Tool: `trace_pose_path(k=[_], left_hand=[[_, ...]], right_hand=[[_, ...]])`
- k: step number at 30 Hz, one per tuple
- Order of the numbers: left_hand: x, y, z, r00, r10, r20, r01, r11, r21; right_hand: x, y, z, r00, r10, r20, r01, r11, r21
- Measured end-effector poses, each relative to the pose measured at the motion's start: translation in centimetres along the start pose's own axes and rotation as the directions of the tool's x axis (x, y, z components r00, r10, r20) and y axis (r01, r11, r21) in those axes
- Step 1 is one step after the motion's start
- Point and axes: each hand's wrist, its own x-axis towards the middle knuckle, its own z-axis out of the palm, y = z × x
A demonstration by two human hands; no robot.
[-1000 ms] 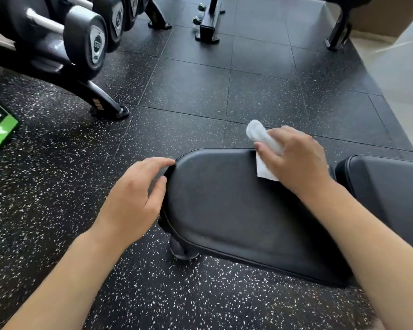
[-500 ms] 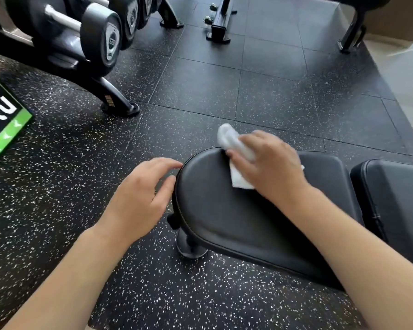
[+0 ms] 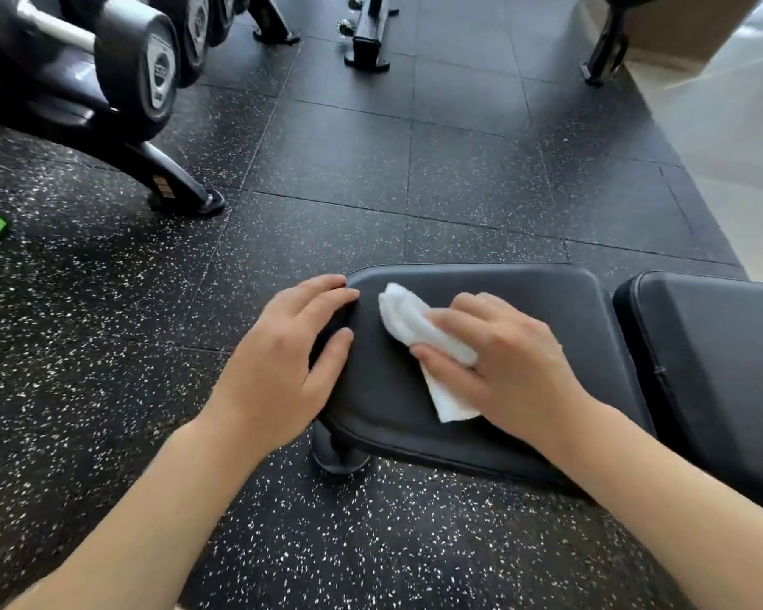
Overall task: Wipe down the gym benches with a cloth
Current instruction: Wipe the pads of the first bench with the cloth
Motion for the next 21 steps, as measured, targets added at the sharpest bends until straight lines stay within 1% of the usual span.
trace_pose_path(k=[2,4,5,6,7,8,9,11,12,14,15,16,17,18,19,21], left_hand=[[0.6,1.7,1.2,0.994,0.101,0.033,-0.102,0.993,0.058],[1.1,3.1,2.0,0.987,0.150,0.057,-0.155,0.982,0.106],[1.4,3.6,2.3,0.985,0.161,0.067,-0.168,0.979,0.119],[1.5,4.1,2.6,0.982,0.174,0.078,-0.182,0.975,0.124],[1.7,4.5,2.8,0.978,0.188,0.087,-0.198,0.971,0.131],[1.8,4.9,3.0,0.975,0.199,0.096,-0.211,0.967,0.140],[1.9,5.2,3.2,0.973,0.204,0.107,-0.218,0.965,0.148],[2.2,5.5,3.4,0.971,0.206,0.125,-0.224,0.962,0.157],[2.3,5.5,3.5,0.969,0.207,0.134,-0.228,0.960,0.160],[2.4,5.3,3.6,0.965,0.218,0.149,-0.242,0.956,0.166],[2.4,5.3,3.5,0.963,0.224,0.149,-0.248,0.954,0.169],[2.4,5.3,3.5,0.963,0.228,0.147,-0.251,0.953,0.170],[2.4,5.3,3.5,0.963,0.230,0.143,-0.253,0.952,0.170],[2.4,5.4,3.5,0.963,0.232,0.138,-0.254,0.952,0.169],[2.3,5.5,3.5,0.963,0.233,0.133,-0.254,0.952,0.169],[2.3,5.6,3.5,0.965,0.230,0.129,-0.250,0.953,0.171]], right_hand=[[-0.4,4.2,-1.6,0.976,0.196,-0.091,-0.202,0.978,-0.058],[-1.0,7.3,-3.1,0.918,0.372,-0.138,-0.383,0.922,-0.063],[-1.6,7.8,-3.6,0.893,0.427,-0.143,-0.439,0.896,-0.065],[-2.1,7.5,-3.9,0.882,0.450,-0.140,-0.462,0.884,-0.074],[-2.9,6.5,-3.9,0.891,0.436,-0.131,-0.449,0.889,-0.093],[-3.7,5.0,-3.7,0.915,0.389,-0.110,-0.400,0.910,-0.108],[-4.7,3.3,-3.5,0.943,0.323,-0.077,-0.330,0.938,-0.109],[-6.6,0.2,-3.1,0.985,0.173,-0.007,-0.173,0.984,-0.044],[-7.5,-0.8,-2.8,0.996,0.085,0.023,-0.085,0.996,-0.007],[-8.4,-1.2,-2.6,0.996,-0.063,0.064,0.062,0.998,0.013],[-8.4,-0.5,-2.7,0.993,-0.101,0.062,0.101,0.995,0.006],[-8.0,0.5,-2.9,0.994,-0.090,0.055,0.091,0.996,-0.002],[-7.3,1.9,-3.2,0.999,-0.029,0.023,0.029,0.999,-0.020],[-6.2,3.7,-3.6,0.997,0.073,-0.034,-0.074,0.996,-0.049],[-5.2,5.9,-4.0,0.977,0.192,-0.094,-0.199,0.977,-0.079],[-3.5,10.6,-4.7,0.906,0.386,-0.172,-0.405,0.910,-0.090]])
